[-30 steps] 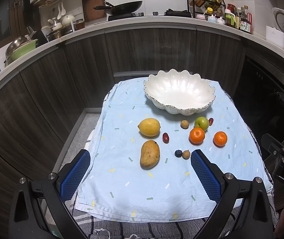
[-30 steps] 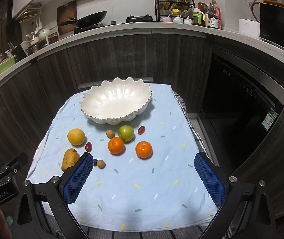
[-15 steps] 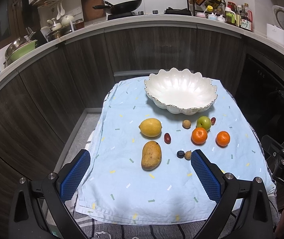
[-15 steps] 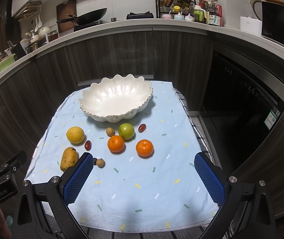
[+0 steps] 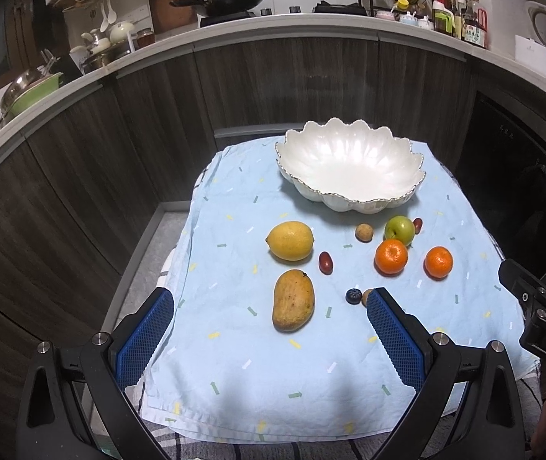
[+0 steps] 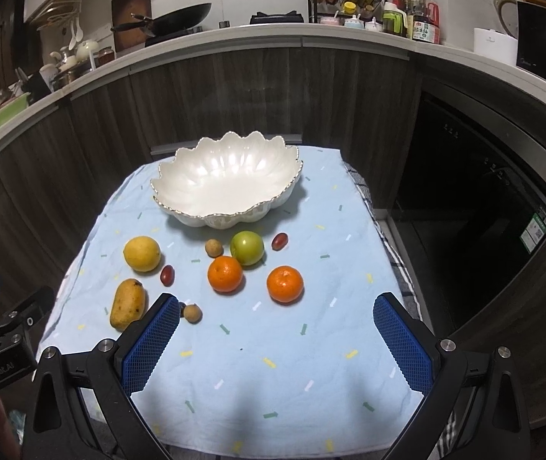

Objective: Organize fruits
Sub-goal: 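Lower the left tool onto the mango while the right tool closes on an orange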

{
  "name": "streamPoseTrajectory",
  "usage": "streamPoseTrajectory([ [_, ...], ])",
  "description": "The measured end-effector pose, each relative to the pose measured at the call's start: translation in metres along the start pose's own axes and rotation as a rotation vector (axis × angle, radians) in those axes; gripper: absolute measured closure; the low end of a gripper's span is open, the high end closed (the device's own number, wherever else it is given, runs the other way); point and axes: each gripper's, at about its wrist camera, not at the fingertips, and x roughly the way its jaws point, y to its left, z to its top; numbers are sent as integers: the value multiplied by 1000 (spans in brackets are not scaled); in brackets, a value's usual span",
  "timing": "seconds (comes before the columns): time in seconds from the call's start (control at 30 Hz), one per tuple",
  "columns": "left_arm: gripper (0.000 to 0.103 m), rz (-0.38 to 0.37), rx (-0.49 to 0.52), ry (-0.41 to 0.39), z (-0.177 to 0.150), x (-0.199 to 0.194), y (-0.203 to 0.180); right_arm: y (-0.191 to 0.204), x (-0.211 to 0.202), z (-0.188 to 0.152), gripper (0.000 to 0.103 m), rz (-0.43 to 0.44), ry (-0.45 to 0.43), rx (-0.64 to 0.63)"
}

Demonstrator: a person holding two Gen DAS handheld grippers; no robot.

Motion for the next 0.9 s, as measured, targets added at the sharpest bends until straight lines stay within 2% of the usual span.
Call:
streamPoseTrajectory([
  [0.37,1,6,47,-11,2,26,-7,0,29,2,1,-19,14,-15],
  [0.9,3,-3,43,50,0,80,-8,4,81,1,3,-41,44,-52],
])
